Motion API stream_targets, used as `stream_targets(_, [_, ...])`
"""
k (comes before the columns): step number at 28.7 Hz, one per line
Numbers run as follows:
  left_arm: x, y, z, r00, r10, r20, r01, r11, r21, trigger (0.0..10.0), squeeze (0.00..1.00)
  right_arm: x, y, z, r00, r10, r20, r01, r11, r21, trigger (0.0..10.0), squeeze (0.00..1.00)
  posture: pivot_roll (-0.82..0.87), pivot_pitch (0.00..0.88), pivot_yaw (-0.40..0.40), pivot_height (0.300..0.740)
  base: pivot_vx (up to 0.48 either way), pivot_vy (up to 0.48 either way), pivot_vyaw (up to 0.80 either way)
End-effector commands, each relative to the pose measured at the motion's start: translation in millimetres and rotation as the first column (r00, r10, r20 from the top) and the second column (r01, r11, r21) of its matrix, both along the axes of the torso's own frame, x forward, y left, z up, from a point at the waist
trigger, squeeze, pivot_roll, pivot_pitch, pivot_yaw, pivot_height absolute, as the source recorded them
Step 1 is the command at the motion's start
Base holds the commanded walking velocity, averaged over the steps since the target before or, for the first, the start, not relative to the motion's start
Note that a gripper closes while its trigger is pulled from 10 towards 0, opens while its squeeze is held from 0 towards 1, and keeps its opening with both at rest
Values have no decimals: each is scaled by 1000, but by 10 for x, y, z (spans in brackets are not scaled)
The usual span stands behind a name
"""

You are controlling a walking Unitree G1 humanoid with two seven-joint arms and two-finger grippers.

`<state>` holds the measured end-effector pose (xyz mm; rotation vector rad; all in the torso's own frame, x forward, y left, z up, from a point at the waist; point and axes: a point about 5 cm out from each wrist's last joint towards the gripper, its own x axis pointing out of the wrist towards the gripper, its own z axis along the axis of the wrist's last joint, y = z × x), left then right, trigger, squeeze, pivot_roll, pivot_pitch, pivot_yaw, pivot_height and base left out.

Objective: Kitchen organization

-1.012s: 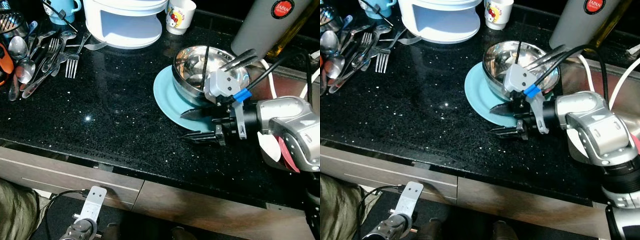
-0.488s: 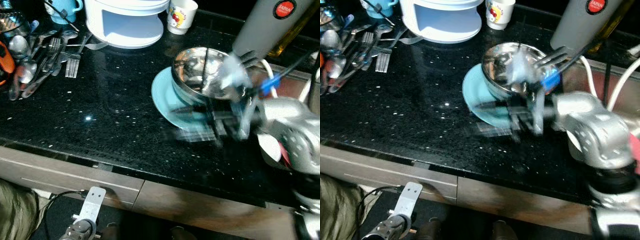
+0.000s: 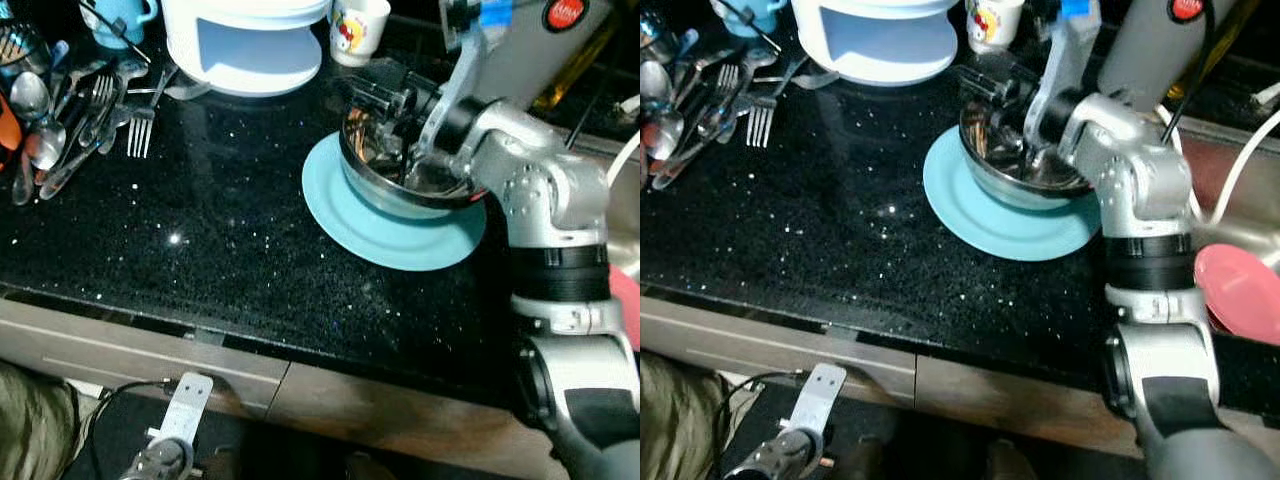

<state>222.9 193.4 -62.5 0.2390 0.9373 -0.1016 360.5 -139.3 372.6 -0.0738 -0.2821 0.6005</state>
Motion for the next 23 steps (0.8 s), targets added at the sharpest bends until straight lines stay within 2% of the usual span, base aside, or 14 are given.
stream_targets(1, [-102, -37, -69, 999, -4, -45, 4, 1000, -4, 10000, 0, 14, -131, 43, 997, -76, -3, 76, 997, -18, 10000, 0, 39, 205, -80, 740, 0, 0, 0])
stream_targets(2, [-102, -37, -69, 999, -4, -45, 4, 1000, -4, 10000, 0, 14, -131, 43, 997, -76, -3, 76, 997, -18, 10000, 0, 39, 205, -80, 740, 0, 0, 0])
stream_targets(6, [-100, -39, -69, 999, -10, -48, 9, 1000, -6, 10000, 0, -38, -268, 18, 992, -105, -76, 96, 988, -122, 10000, 0, 36, 203, -75, 740, 0, 0, 0])
stream_targets(9, [-98, -36, -67, 999, -10, -49, 10, 1000, -5, 10000, 0, -68, -297, -11, 989, -105, -107, 86, 981, -172, 10000, 0, 32, 202, -74, 740, 0, 0, 0])
stream_targets(13, [-96, -32, -65, 999, -11, -50, 10, 1000, -4, 10000, 0, -113, -289, -53, 986, -77, -150, 46, 979, -199, 10000, 0, 29, 201, -72, 740, 0, 0, 0])
stream_targets(17, [-91, -33, -63, 999, -15, -52, 15, 1000, -4, 10000, 0, -197, -196, -145, 978, 11, -210, -57, 975, -214, 10000, 0, 29, 199, -70, 740, 0, 0, 0])
stream_targets(23, [-90, -36, -63, 999, -12, -51, 12, 1000, -4, 10000, 0, -163, -148, -228, 967, -4, -255, -53, 975, -216, 10000, 0, 32, 198, -72, 740, 0, 0, 0])
